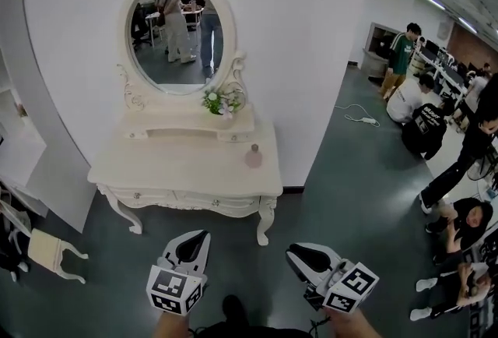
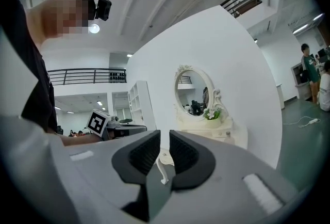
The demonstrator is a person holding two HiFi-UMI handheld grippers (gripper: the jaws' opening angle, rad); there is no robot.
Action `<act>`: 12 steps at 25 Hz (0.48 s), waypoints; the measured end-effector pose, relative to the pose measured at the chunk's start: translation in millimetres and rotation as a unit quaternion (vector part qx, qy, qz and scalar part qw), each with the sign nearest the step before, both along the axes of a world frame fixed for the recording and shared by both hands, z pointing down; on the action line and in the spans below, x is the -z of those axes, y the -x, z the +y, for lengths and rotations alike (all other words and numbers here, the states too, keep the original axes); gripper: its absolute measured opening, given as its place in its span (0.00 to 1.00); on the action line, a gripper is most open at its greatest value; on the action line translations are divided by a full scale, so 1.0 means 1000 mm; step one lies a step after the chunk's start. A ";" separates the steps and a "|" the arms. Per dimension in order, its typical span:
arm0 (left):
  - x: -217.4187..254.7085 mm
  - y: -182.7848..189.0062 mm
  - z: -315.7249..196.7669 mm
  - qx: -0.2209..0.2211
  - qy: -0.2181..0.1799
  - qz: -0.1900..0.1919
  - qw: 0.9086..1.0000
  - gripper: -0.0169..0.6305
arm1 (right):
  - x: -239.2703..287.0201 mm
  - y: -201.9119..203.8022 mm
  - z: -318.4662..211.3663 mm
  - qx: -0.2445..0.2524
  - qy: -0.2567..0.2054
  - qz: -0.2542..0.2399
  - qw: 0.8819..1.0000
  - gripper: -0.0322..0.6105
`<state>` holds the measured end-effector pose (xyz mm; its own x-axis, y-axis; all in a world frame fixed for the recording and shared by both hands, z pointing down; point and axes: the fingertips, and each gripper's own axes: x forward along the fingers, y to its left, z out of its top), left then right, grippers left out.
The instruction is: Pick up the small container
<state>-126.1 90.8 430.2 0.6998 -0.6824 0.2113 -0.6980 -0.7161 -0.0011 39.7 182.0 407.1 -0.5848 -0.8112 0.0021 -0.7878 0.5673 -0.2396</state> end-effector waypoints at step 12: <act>-0.009 0.014 -0.098 -0.032 0.011 0.002 0.999 0.04 | 0.005 0.030 -0.117 0.000 0.014 -0.003 1.000 0.18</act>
